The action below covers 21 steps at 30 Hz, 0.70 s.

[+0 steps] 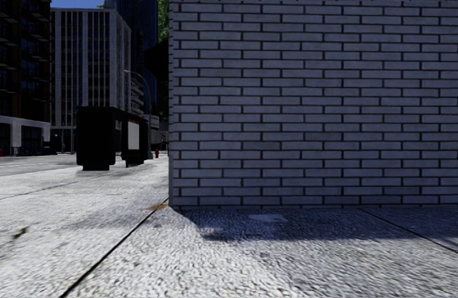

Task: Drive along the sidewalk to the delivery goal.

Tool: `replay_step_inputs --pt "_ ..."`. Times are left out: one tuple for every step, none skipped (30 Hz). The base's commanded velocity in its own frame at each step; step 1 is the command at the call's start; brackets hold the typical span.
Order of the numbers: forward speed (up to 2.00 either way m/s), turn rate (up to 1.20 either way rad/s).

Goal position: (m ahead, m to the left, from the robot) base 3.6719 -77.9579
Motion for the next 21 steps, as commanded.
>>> replay_step_inputs --pt "0.43 -1.20" --pt "0.46 -1.20" --pt "0.63 -1.20" --pt "0.77 -1.20" --pt "0.82 -1.20" --pt "0.82 -1.20" --pt "0.84 -1.20" --pt "0.84 -1.20" --pt "0.84 -1.20" --pt "0.84 -1.20" --pt "0.84 -1.20" --pt "0.86 -1.20" --pt "0.93 -1.20" --pt "0.97 -1.20" --pt "0.98 -1.20" --pt "1.02 -1.20" --pt "1.07 -1.20" --pt "1.11 -1.20" --pt "1.13 -1.20" --pt "1.14 -1.20" --pt "1.15 -1.20"
